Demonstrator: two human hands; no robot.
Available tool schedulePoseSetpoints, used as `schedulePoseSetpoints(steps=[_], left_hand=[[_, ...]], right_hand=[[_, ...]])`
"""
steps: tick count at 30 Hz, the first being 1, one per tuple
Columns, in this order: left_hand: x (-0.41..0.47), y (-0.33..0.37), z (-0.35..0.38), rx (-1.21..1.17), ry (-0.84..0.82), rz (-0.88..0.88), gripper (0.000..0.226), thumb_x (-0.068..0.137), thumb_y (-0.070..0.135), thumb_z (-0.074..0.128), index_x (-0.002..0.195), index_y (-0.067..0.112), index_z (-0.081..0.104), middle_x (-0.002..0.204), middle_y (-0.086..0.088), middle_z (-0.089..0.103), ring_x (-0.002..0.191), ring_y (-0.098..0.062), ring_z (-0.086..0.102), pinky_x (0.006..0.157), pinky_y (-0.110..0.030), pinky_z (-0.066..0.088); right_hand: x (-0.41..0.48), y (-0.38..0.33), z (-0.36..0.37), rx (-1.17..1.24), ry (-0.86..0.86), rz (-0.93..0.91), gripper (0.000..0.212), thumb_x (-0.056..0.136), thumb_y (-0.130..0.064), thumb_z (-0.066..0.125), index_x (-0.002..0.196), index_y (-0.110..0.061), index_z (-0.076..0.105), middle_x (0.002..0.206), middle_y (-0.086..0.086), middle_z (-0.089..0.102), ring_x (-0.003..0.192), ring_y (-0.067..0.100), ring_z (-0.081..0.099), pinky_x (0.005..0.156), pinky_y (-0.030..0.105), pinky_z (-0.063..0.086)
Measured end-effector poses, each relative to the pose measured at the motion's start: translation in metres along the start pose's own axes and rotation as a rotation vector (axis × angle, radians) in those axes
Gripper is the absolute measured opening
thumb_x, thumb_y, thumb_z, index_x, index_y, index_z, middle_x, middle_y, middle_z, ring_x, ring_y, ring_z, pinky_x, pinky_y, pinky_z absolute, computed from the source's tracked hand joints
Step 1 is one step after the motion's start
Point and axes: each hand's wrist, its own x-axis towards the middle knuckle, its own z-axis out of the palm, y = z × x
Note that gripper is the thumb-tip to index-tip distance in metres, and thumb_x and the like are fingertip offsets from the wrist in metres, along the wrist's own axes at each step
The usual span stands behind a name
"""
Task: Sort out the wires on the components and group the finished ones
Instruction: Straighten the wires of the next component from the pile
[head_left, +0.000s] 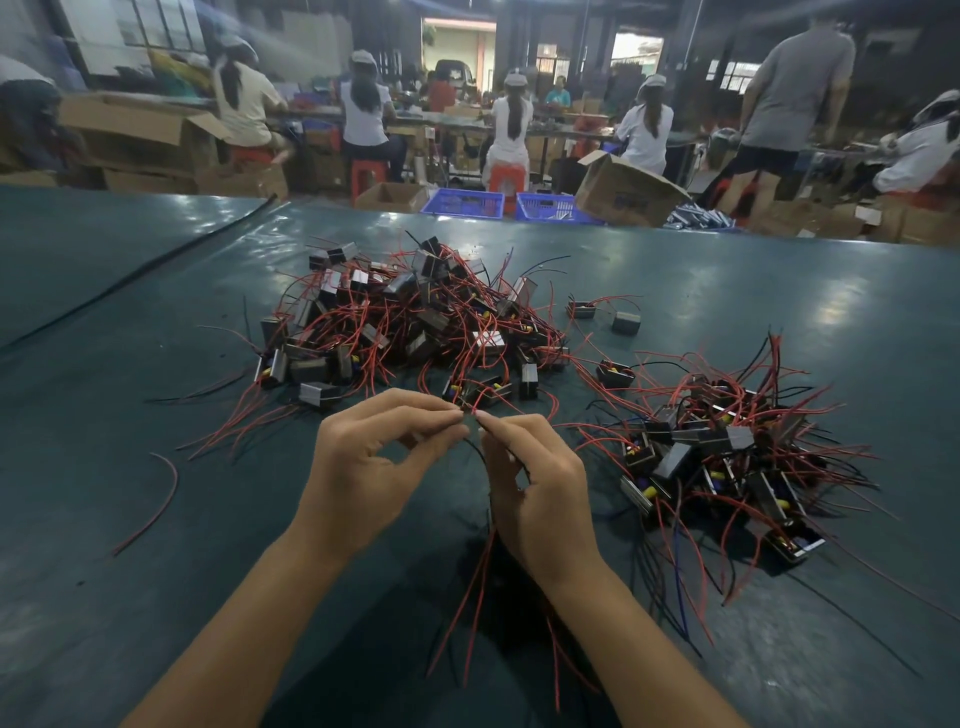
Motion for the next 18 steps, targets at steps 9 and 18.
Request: schedulePoseSetpoints(steps=[9, 18], left_hand=[[0.002, 0.004, 0.0, 0.03, -0.032, 0.068, 0.012, 0.078, 0.012, 0.078, 0.089, 0.006, 0.076, 0.087, 0.002, 0.072, 0.078, -0.005, 0.068, 0.07, -0.022, 0.055], [0.004, 0.007, 0.0, -0.294, 0.018, -0.444, 0.025, 0.071, 0.026, 0.077, 0.095, 0.02, 0.074, 0.07, 0.001, 0.073, 0.065, -0.014, 0.07, 0.064, -0.022, 0.056]], right_hand=[[0.0, -0.006, -0.001, 0.036, -0.121, -0.043, 0.011, 0.094, -0.016, 0.061, 0.096, -0.014, 0.071, 0.087, -0.01, 0.066, 0.067, 0.013, 0.06, 0.071, 0.046, 0.045], [0.0, -0.005, 0.001, 0.006, -0.096, -0.016, 0.013, 0.093, -0.021, 0.061, 0.096, -0.013, 0.072, 0.087, -0.008, 0.061, 0.074, 0.006, 0.055, 0.076, 0.027, 0.038]])
